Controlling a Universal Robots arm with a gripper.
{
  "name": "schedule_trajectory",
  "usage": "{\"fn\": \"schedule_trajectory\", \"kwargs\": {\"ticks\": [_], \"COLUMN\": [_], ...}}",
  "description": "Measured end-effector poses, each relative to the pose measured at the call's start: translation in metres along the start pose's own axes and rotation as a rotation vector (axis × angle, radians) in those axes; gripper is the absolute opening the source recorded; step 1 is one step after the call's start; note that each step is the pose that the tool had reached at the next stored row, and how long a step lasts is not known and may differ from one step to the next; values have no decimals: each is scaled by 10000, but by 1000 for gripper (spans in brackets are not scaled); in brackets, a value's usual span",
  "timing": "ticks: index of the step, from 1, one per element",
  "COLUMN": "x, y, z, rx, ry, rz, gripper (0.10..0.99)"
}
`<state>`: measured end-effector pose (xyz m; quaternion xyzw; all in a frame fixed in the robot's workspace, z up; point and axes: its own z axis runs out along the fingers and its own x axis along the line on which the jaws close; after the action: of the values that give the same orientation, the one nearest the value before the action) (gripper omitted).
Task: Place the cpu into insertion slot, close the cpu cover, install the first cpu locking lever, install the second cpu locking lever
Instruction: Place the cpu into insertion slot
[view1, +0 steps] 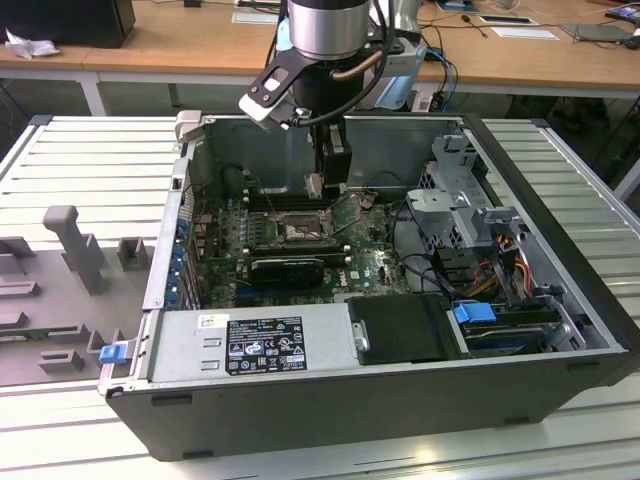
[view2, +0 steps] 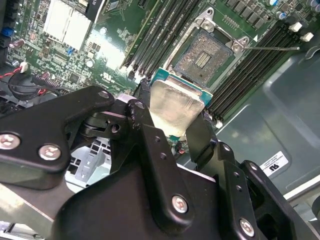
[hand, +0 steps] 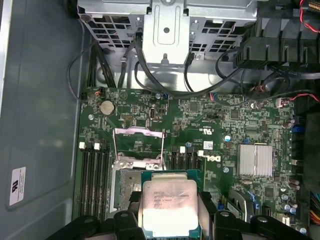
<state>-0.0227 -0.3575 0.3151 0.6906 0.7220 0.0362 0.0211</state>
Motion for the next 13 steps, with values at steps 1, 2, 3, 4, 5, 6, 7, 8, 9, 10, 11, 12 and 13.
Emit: {"fn": "schedule_trajectory", "kwargs": {"ticks": [1, 2, 3, 4, 5, 6, 7, 8, 9, 10, 11, 12, 13], "x": [0, 0, 0, 0, -1, -1, -1, -1, -1, -1, 0, 2, 9], "y": [0, -1, -1, -2, -2, -3, -3, -4, -5, -6, -9, -10, -11], "z": [7, 14, 19, 23, 29, 35, 41, 47, 56, 62, 72, 80, 102], "rx": [0, 0, 0, 0, 0, 0, 1, 2, 1, 2, 3, 4, 8], "ry": [0, 0, 0, 1, 1, 1, 1, 1, 1, 0, 0, -1, -2], "rz": [0, 0, 0, 0, 0, 0, 0, 0, 1, 1, 4, 7, 13], "gripper": [529, 529, 529, 529, 529, 529, 529, 529, 529, 529, 529, 529, 529]}}
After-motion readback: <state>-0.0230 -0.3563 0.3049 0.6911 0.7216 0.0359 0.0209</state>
